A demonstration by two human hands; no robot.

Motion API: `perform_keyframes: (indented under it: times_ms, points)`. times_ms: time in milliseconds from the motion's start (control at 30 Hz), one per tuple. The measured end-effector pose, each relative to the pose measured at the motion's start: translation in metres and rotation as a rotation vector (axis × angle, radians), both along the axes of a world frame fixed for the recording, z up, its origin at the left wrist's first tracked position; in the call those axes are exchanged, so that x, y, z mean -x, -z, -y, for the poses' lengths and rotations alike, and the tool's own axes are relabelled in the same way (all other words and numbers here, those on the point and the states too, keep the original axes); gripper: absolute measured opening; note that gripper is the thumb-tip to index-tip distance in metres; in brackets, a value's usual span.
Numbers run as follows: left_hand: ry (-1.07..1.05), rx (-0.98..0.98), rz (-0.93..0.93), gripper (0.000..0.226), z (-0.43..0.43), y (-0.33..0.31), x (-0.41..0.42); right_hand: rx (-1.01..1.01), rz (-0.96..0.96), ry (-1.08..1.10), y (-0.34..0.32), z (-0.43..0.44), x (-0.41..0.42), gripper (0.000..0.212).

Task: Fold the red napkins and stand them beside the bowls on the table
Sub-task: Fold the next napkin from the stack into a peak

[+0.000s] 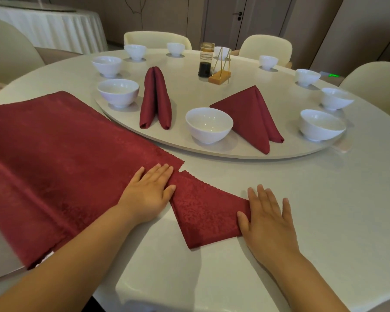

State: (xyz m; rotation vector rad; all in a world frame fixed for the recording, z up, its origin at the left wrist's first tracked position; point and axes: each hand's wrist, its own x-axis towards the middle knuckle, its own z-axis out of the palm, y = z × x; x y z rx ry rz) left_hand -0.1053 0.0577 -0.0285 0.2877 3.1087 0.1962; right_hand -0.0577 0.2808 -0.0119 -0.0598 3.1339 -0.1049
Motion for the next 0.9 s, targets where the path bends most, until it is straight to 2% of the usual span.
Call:
perform_keyframes:
  times_ms: [67, 133, 200, 233, 333, 367, 533, 600, 700, 767, 833, 900]
  points:
    - [0.000, -0.005, -0.007, 0.104, 0.001, 0.001, 0.001, 0.019, -0.250, -0.045, -0.001, 0.014, 0.005, 0.064]
    - [0.001, 0.002, -0.004, 0.104, 0.002, 0.001, 0.003, 0.125, -0.340, -0.197, -0.001, 0.033, 0.008, 0.052]
    - [0.003, 0.004, -0.009, 0.100, 0.002, 0.001, 0.003, 0.133, -0.250, -0.345, -0.002, 0.054, 0.007, 0.051]
    - [0.004, 0.009, -0.009, 0.092, 0.001, 0.001, 0.003, 0.107, -0.176, -0.387, -0.004, 0.064, 0.005, 0.057]
    - [-0.002, 0.021, 0.023, 0.056, 0.001, -0.002, 0.003, 0.092, -0.026, -0.478, 0.003, 0.070, 0.006, 0.089]
    - [-0.001, 0.018, 0.031, 0.052, 0.000, -0.004, 0.002, 0.101, 0.041, -0.461, 0.004, 0.065, 0.005, 0.099]
    - [0.008, 0.026, 0.035, 0.059, 0.002, -0.002, 0.004, 0.062, 0.043, -0.386, 0.012, 0.023, -0.003, 0.124]
    - [0.018, 0.021, 0.041, 0.052, 0.001, -0.003, 0.004, 0.043, 0.062, -0.332, 0.012, 0.003, -0.009, 0.127]
    - [0.015, 0.022, 0.026, 0.054, 0.000, -0.003, 0.003, 0.062, 0.023, -0.294, 0.011, -0.013, -0.014, 0.121]
    - [0.014, -0.006, -0.030, 0.064, 0.001, -0.004, 0.002, 0.029, -0.105, -0.342, 0.007, -0.014, -0.015, 0.100]
    - [0.098, -0.085, -0.253, 0.060, 0.001, -0.006, -0.002, 0.084, -0.222, -0.431, 0.009, -0.014, -0.014, 0.066]
    - [0.246, -0.200, -0.437, 0.042, 0.000, -0.010, -0.004, 0.119, -0.283, -0.568, 0.012, -0.011, -0.009, 0.053]
